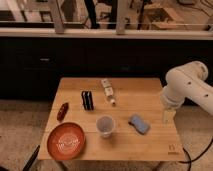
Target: Knock the eraser over
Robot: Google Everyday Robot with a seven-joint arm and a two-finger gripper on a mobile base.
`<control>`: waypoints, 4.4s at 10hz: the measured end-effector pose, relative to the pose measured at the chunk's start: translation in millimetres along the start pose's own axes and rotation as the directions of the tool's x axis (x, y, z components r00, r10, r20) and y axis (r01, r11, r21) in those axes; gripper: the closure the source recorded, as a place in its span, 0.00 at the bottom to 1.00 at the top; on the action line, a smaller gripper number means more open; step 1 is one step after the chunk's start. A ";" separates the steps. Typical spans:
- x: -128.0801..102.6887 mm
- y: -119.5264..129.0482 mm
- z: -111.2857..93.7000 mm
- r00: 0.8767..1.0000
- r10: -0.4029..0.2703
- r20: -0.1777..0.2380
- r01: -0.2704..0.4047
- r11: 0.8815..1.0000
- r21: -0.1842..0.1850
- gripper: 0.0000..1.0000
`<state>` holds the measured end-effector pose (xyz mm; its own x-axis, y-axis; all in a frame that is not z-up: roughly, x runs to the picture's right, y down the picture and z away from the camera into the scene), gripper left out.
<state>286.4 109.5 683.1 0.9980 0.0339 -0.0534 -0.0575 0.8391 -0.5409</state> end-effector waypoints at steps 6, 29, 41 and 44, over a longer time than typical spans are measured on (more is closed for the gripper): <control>0.0 0.0 0.0 1.000 0.000 0.000 0.000 1.000 0.000 0.20; -101.0 -15.0 6.5 0.985 -0.168 -0.048 0.170 0.985 0.030 0.23; -164.5 -35.0 40.6 0.954 -0.289 -0.073 0.293 0.955 0.045 0.85; -182.8 -42.5 58.5 0.944 -0.323 -0.075 0.327 0.943 0.054 0.98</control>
<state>108.0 99.4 764.9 0.9582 -0.2796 0.0611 0.2736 0.8323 -0.4821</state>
